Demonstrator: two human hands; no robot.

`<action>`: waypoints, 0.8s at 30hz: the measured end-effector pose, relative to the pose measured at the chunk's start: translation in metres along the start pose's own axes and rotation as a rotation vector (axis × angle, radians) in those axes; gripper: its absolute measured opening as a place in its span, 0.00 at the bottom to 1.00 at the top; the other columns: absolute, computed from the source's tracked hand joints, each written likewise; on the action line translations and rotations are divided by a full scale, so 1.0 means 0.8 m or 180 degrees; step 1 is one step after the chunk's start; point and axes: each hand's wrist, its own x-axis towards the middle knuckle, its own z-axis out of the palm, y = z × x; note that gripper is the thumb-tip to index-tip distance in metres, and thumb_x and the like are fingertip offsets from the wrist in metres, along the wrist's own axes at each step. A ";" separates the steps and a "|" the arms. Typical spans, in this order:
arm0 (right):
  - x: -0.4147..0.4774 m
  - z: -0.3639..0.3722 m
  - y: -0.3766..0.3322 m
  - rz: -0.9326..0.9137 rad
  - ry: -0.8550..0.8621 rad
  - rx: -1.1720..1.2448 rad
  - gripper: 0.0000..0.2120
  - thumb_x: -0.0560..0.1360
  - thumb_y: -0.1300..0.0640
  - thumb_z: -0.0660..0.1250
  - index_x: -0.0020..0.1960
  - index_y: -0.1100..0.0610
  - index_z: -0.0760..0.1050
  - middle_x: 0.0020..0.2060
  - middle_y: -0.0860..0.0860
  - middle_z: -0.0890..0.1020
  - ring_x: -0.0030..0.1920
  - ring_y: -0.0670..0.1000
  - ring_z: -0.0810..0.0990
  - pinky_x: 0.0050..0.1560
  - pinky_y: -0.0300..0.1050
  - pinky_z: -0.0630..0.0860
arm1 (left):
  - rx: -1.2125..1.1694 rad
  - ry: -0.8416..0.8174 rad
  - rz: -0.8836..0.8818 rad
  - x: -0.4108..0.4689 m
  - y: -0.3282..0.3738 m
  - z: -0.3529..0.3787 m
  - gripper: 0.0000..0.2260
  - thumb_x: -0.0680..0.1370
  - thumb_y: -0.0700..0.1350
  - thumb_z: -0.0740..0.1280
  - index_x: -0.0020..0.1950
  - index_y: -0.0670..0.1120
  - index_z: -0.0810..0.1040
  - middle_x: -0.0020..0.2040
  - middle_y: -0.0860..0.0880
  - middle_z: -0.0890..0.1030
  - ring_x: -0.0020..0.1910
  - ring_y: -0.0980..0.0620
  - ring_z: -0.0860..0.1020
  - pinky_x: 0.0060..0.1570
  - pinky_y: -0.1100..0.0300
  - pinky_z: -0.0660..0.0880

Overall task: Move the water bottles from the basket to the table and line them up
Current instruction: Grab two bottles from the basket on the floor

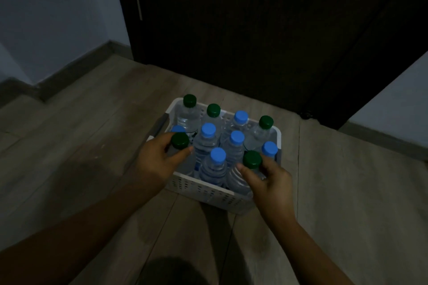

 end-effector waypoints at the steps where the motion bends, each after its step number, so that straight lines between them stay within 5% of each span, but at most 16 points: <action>1: 0.001 -0.002 -0.006 -0.0062 0.0034 0.0067 0.12 0.72 0.50 0.70 0.54 0.52 0.79 0.50 0.43 0.84 0.53 0.42 0.82 0.53 0.47 0.81 | -0.0120 0.0074 0.0012 0.000 0.004 -0.001 0.08 0.72 0.47 0.72 0.47 0.61 0.80 0.46 0.58 0.83 0.48 0.63 0.80 0.49 0.63 0.78; 8: 0.018 -0.017 -0.065 -0.0655 0.0316 0.0204 0.07 0.76 0.54 0.67 0.54 0.49 0.78 0.49 0.42 0.82 0.51 0.42 0.81 0.44 0.32 0.78 | -0.0380 0.0062 0.0590 0.005 0.073 -0.011 0.08 0.71 0.51 0.72 0.48 0.62 0.80 0.47 0.59 0.83 0.47 0.63 0.81 0.43 0.69 0.78; 13: 0.046 -0.034 -0.124 -0.0995 0.0594 0.0066 0.07 0.77 0.48 0.60 0.52 0.48 0.74 0.45 0.43 0.79 0.47 0.45 0.79 0.44 0.37 0.75 | -0.0307 0.0320 0.0821 0.023 0.146 -0.014 0.03 0.73 0.50 0.69 0.45 0.58 0.78 0.45 0.54 0.81 0.42 0.64 0.80 0.40 0.73 0.76; 18: 0.085 -0.053 -0.201 -0.1266 0.0847 0.0183 0.05 0.78 0.51 0.60 0.50 0.50 0.73 0.43 0.45 0.79 0.43 0.42 0.78 0.40 0.34 0.74 | -0.0452 0.0411 0.0993 0.056 0.232 -0.021 0.05 0.76 0.43 0.67 0.42 0.52 0.75 0.37 0.61 0.80 0.36 0.69 0.78 0.34 0.78 0.71; 22: 0.119 -0.074 -0.289 -0.1150 0.0836 0.0309 0.04 0.78 0.49 0.60 0.48 0.47 0.72 0.40 0.44 0.78 0.40 0.42 0.78 0.37 0.37 0.75 | -0.0736 0.0253 0.0774 0.083 0.315 -0.041 0.06 0.75 0.48 0.68 0.45 0.46 0.78 0.40 0.48 0.80 0.38 0.63 0.79 0.38 0.74 0.74; 24: 0.136 -0.089 -0.342 -0.1066 0.0791 0.0315 0.04 0.77 0.48 0.60 0.48 0.46 0.73 0.39 0.43 0.78 0.40 0.43 0.78 0.38 0.39 0.76 | -0.0741 0.0294 0.0640 0.096 0.368 -0.059 0.08 0.73 0.51 0.67 0.46 0.47 0.78 0.41 0.50 0.81 0.39 0.63 0.79 0.38 0.74 0.73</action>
